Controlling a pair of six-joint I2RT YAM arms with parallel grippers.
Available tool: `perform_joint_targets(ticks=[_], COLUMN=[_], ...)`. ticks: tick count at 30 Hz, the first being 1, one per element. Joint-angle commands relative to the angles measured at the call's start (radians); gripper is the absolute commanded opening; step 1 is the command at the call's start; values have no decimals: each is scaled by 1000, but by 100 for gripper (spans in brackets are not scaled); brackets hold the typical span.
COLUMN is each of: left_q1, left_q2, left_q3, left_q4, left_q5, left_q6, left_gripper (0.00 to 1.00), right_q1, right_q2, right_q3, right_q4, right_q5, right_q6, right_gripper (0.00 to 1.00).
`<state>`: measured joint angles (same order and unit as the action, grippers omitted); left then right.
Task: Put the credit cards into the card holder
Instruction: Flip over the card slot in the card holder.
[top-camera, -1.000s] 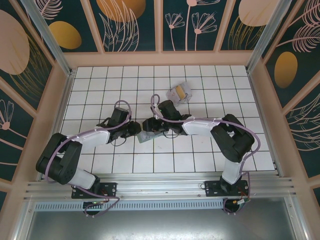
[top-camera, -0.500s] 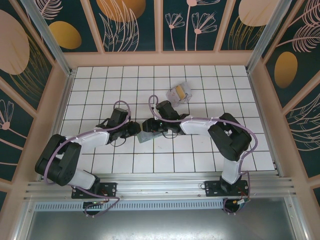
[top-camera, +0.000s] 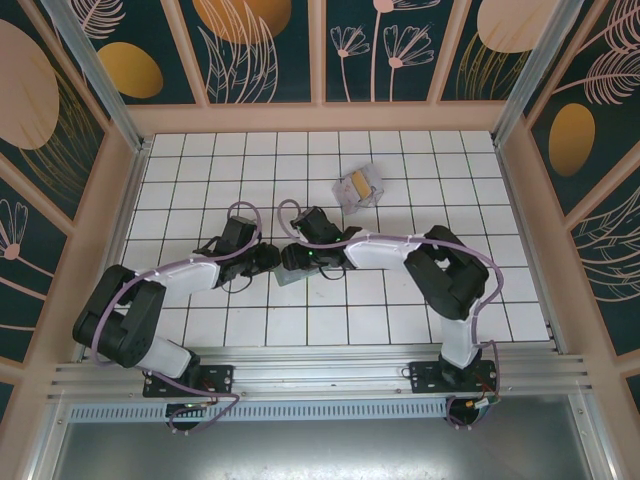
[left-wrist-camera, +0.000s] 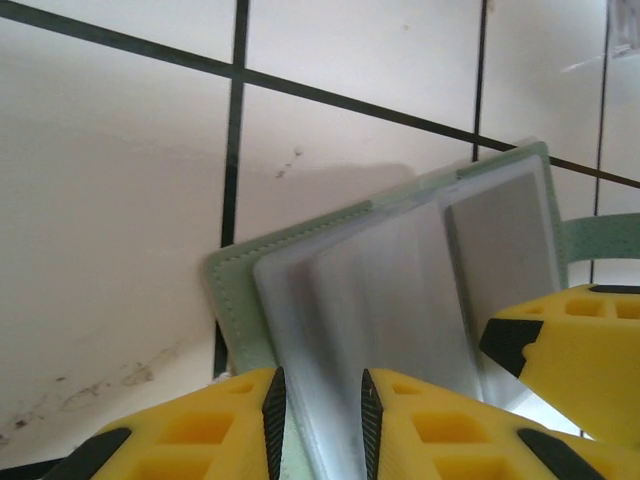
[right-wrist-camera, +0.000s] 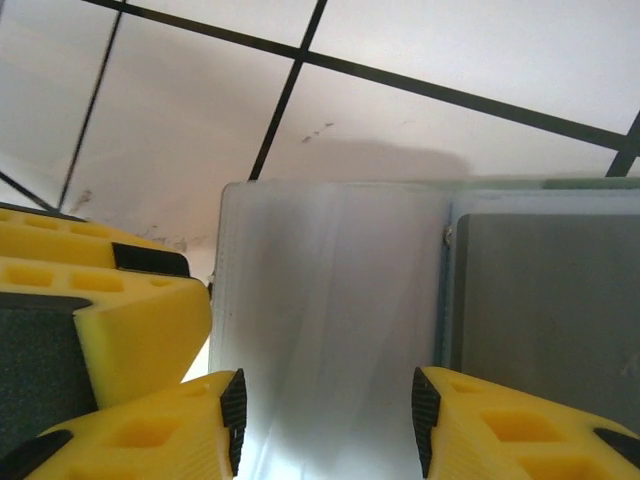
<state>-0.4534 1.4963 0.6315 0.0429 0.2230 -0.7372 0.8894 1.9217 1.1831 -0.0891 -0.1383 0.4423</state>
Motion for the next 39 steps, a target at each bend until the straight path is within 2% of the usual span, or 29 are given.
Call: perform_joint_targets(ticks=[1, 9, 13, 23, 29, 33, 39], left_q1=[-7, -7, -5, 53, 64, 64, 64], left_q2=[6, 12, -16, -106, -109, -101, -57], left_q3=[1, -3, -13, -37, -51, -49, -40], left_q4=[25, 24, -3, -54, -44, -29, -1], left_q5=[30, 26, -26, -53, -39, -16, 42], left_q6=[-5, -3, -8, 4, 5, 7, 20], left_gripper=[30, 29, 29, 30, 30, 30, 30], right_q1=[29, 50, 78, 128, 131, 116, 35], right_q2=[41, 88, 90, 159, 159, 114, 13], right_q3=[44, 63, 73, 130, 123, 98, -10], right_q4=[-63, -107, -106, -197, -214, -163, 13], right_q5=[72, 149, 171, 287, 341, 289, 35], right_q6=[-43, -64, -77, -106, -90, -88, -59], right_gripper=[50, 49, 51, 52, 39, 27, 29])
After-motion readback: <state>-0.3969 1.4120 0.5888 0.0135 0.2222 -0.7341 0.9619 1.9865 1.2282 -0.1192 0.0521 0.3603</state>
